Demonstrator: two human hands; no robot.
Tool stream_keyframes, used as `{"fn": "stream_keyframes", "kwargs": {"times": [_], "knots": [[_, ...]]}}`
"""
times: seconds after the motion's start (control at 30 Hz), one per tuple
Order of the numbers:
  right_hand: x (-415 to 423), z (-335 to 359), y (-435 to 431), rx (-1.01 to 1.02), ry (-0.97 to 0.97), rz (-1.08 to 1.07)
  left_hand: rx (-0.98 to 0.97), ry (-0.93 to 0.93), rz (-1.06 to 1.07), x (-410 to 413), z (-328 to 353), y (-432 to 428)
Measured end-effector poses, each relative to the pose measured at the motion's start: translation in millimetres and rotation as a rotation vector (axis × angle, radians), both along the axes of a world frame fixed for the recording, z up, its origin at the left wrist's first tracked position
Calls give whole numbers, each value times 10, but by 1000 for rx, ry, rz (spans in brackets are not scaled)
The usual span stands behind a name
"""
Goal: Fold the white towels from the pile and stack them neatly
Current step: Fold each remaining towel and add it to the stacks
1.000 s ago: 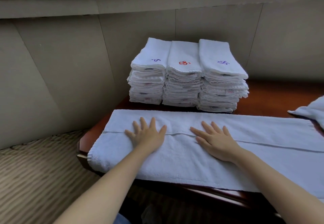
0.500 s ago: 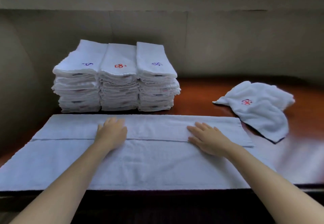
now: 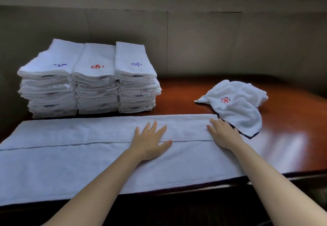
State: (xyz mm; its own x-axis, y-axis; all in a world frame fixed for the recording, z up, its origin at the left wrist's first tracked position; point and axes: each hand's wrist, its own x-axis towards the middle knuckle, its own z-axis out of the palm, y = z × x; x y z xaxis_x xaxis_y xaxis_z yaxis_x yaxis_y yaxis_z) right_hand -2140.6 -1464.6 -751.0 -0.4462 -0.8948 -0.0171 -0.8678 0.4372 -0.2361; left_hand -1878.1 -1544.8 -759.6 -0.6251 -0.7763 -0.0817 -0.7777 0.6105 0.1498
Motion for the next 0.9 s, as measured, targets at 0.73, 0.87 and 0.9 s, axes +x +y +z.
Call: {"fn": "stream_keyframes", "kwargs": {"times": [0.73, 0.87, 0.9], "knots": [[1875, 43, 314, 17, 177, 1099, -93, 16, -192, 1961, 144, 674], [2026, 122, 297, -124, 193, 1073, -415, 205, -248, 2223, 144, 751], [2052, 149, 281, -146, 219, 1059, -465, 211, -249, 2300, 142, 727]]}}
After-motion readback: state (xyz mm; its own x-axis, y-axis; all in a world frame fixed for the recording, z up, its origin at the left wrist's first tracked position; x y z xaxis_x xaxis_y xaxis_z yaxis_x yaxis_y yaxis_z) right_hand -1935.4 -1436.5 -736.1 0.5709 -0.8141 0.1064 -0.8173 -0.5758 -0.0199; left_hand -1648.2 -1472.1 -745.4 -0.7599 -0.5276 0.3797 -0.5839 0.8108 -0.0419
